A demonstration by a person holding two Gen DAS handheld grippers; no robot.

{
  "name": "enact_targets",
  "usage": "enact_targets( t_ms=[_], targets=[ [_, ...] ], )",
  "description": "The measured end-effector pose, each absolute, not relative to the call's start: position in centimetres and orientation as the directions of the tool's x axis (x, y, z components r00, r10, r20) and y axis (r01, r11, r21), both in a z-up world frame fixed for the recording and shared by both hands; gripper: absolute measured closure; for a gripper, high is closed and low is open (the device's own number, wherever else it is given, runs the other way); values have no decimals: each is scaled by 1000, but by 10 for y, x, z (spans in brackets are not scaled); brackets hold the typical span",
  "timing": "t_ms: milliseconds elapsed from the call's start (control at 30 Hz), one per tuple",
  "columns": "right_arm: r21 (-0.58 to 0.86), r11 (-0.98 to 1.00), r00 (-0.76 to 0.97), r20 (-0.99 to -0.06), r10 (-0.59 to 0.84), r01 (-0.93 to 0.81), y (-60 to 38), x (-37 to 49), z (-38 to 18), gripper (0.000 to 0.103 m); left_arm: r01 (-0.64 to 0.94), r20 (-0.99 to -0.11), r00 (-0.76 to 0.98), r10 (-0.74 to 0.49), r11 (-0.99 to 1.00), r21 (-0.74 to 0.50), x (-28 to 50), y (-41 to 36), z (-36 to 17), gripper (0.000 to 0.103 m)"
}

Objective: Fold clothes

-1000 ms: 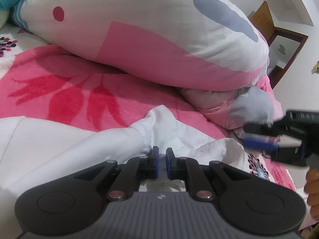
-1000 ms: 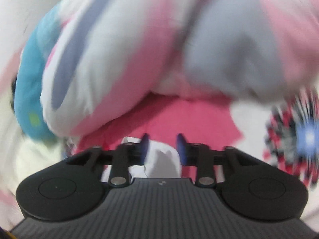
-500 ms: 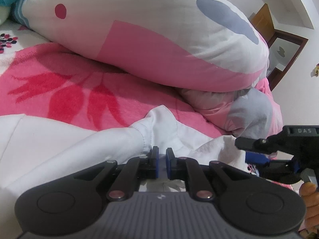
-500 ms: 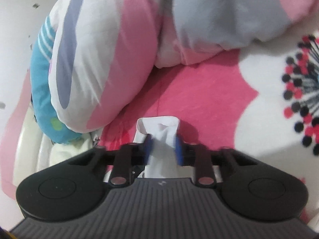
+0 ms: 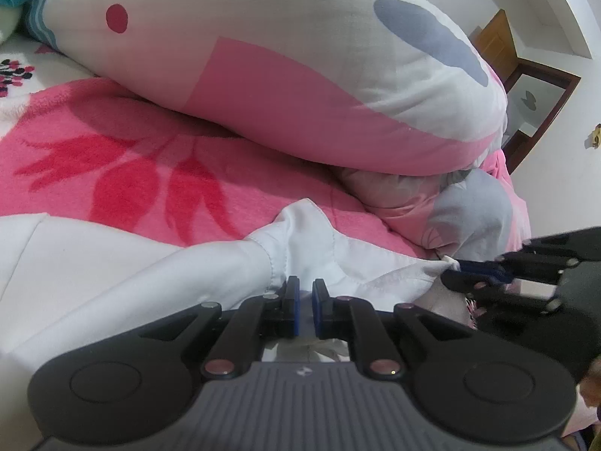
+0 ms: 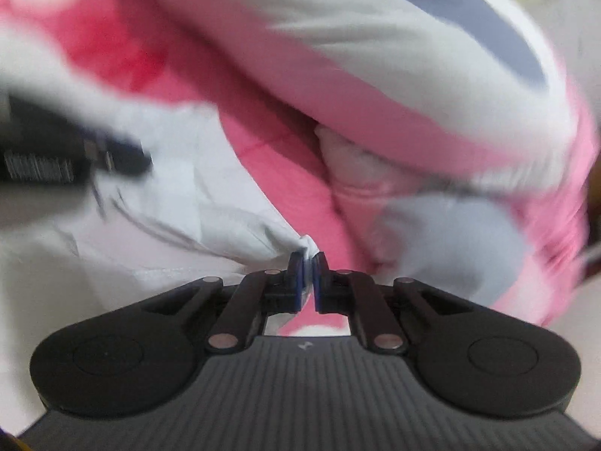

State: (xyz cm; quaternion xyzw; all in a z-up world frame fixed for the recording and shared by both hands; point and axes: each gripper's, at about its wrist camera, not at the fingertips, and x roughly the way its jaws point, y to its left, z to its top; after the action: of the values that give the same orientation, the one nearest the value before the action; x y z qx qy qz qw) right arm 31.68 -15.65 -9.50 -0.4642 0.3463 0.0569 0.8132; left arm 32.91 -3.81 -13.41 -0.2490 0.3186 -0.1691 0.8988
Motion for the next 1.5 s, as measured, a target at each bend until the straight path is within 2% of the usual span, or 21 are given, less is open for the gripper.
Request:
enact_targets(
  t_ms=[133,167,233,300,400,433,500,633,767,833,900,967,1033,1133,1400,1500],
  targets=[
    [-841,376,817,-504,-280,-390,-142,310,-127,99,144,-488,740,-464,817,-559,329,-38,-134,93],
    [-845,377,830,-490,-266,-378,-141,309,-128,99,144,-488,740,-464,816,-559,329,-38,-134,93],
    [-744,567,823,-535,-189,-353,-152,312,-104,99,143,-487,740,-464,816,-560,329,-38,-134,93],
    [-529,784,819,-572,-48,-324,-176,317,-69,97,142,-487,740,-464,815,-561,329,-39,-134,93],
    [33,962,809,-534,245,-270,-244,326,-24,96,141,-487,740,-465,814,-563,329,-39,-133,94],
    [183,953,809,-504,303,-244,-265,327,-17,96,140,-487,740,-465,814,-564,329,-39,-133,94],
    [373,910,809,-468,354,-182,-299,325,-17,96,140,-487,739,-465,813,-564,329,-39,-133,94],
    [682,729,812,-398,428,-50,-363,322,-21,93,139,-486,739,-466,812,-567,329,-38,-133,94],
    [775,618,697,-514,500,129,-380,311,-54,92,138,-486,739,-466,811,-568,329,-38,-133,94],
    [767,620,657,-555,511,165,-378,306,-64,89,137,-486,740,-466,811,-569,329,-38,-133,94],
    [742,641,618,-601,506,196,-374,303,-72,68,137,-485,740,-467,810,-571,329,-38,-133,94],
    [733,644,574,-631,522,220,-366,297,-76,63,138,-483,739,-470,807,-574,329,-37,-134,94],
    [755,619,546,-620,563,218,-360,291,-76,61,137,-483,739,-470,806,-576,329,-37,-134,94],
    [746,627,531,-633,563,224,-350,288,-78,50,136,-483,739,-469,806,-575,329,-37,-134,94],
    [667,686,546,-704,454,289,-331,289,-87,49,134,-481,740,-471,804,-579,329,-38,-134,94],
    [659,687,596,-695,402,305,-336,298,-90,49,134,-481,740,-471,803,-581,329,-37,-134,94]
  ],
)
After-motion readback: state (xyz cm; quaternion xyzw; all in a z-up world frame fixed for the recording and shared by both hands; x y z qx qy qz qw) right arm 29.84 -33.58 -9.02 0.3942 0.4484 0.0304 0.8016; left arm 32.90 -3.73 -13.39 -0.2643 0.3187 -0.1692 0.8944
